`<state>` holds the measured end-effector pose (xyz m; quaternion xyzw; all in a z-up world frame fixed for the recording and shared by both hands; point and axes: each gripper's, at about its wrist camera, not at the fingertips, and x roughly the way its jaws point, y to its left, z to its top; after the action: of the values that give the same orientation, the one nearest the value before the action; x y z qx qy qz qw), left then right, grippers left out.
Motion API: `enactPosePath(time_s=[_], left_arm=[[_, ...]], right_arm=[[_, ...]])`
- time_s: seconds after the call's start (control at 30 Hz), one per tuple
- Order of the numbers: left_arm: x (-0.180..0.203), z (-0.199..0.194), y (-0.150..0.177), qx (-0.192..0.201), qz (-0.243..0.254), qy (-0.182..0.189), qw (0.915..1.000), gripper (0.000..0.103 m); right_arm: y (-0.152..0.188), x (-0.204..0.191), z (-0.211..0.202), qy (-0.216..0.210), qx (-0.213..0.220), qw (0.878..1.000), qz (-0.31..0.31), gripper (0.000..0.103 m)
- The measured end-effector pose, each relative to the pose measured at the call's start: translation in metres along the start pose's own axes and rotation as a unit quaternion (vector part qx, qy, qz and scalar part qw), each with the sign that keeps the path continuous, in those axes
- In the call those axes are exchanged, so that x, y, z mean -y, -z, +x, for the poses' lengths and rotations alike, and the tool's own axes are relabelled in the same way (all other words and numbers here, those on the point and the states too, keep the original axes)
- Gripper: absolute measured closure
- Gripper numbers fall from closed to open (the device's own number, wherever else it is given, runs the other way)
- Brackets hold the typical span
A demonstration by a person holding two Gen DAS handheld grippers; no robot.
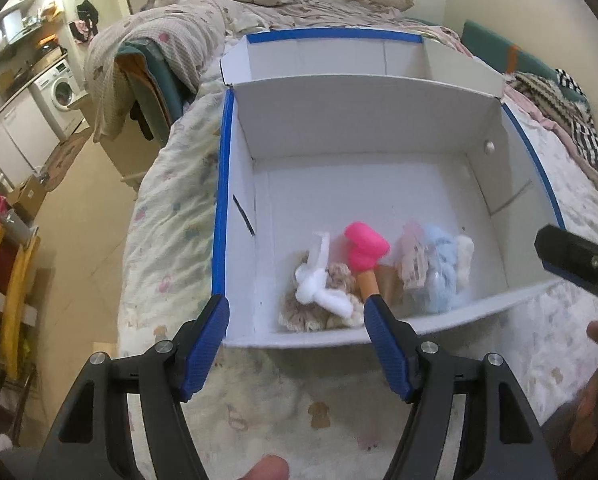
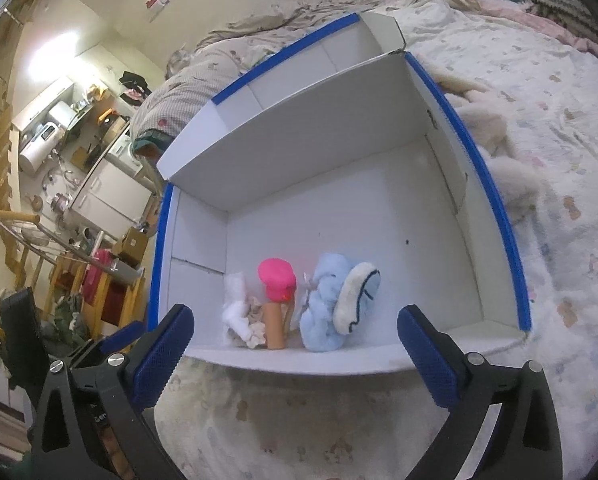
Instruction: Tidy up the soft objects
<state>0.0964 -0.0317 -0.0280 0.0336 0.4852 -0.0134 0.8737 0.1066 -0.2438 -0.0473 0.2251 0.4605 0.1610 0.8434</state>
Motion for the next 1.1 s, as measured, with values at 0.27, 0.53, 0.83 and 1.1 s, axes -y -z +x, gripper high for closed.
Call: enactPosePath(time_s=[0.27, 0.53, 0.83, 1.1], left_arm=[[-0.013, -0.019, 0.020, 0.009, -0.021, 0.014, 0.9996, 0.036], [-0.038, -0.048, 0.035, 0.052, -0.085, 0.013, 0.9949, 0.036], [-0.029, -0.067, 0.038, 0.113, -0.063, -0.007, 0.9915, 0.033], [-0.024, -0.065, 0.036, 0.120, -0.059, 0.008, 0.9910, 0.007]], right_arm=[[0.023, -0.012, -0.015, 0.020, 0.006, 0.999, -0.026, 0.000], [0.040, -0.031, -0.033, 0.053, 0.048, 0.995, -0.071, 0.000], [0.044, -0.038, -0.036, 0.079, 0.072, 0.989, -0.098, 0.000], [0.045, -0.040, -0.040, 0.111, 0.106, 0.981, -0.119, 0.000]])
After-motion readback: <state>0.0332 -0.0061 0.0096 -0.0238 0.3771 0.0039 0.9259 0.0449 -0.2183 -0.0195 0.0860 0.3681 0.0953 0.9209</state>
